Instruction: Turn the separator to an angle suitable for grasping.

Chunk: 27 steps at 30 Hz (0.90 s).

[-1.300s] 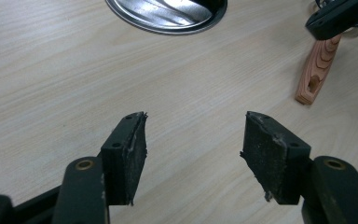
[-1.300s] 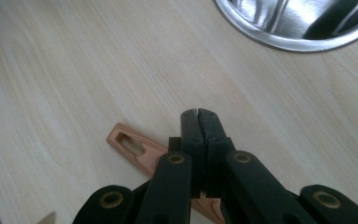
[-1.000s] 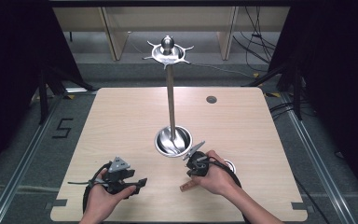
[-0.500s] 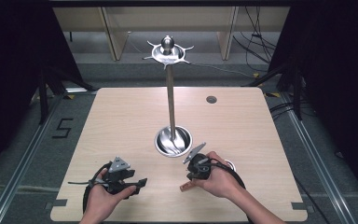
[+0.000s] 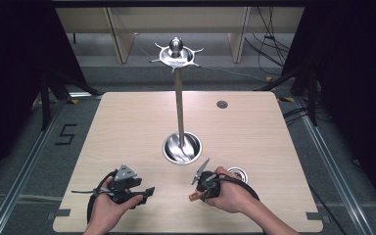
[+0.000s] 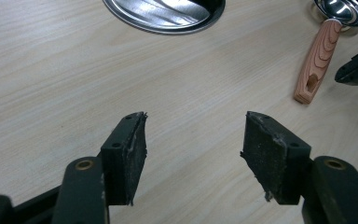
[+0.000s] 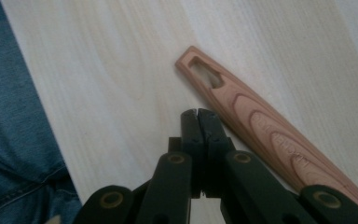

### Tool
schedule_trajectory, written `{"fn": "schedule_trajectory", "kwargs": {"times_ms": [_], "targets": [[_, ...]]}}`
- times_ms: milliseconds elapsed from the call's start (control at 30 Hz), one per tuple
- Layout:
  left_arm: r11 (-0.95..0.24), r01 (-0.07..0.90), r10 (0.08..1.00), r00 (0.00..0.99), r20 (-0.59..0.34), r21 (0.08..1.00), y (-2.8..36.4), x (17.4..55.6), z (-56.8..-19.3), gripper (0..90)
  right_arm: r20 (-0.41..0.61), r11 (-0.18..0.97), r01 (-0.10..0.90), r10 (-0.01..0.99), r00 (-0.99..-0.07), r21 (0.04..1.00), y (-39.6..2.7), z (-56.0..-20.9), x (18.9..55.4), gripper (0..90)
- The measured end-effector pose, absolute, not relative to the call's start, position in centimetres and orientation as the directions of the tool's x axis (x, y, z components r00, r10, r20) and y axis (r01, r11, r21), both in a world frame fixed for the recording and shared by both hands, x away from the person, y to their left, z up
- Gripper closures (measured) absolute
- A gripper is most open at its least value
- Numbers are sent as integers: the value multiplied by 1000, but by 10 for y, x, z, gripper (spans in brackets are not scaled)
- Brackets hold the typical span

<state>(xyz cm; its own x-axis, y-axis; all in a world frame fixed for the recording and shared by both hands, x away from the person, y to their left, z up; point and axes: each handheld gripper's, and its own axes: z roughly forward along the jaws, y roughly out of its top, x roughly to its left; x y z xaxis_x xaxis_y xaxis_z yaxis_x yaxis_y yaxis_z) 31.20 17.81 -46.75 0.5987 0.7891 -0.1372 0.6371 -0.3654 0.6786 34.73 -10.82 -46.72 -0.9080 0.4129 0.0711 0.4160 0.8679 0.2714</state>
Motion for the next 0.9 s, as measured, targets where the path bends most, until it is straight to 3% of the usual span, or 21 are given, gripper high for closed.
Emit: {"fn": "schedule_trajectory", "kwargs": {"times_ms": [400, 900], "targets": [[-359, 635, 792, 595, -137, 684, 178, 312, -468, 385, 37, 813, 470, 489, -872, 343, -110, -472, 368, 900], [-358, 638, 789, 597, -144, 682, 178, 312, -468, 385, -6, 774, 516, 557, -831, 368, -119, -479, 394, 900]]}}
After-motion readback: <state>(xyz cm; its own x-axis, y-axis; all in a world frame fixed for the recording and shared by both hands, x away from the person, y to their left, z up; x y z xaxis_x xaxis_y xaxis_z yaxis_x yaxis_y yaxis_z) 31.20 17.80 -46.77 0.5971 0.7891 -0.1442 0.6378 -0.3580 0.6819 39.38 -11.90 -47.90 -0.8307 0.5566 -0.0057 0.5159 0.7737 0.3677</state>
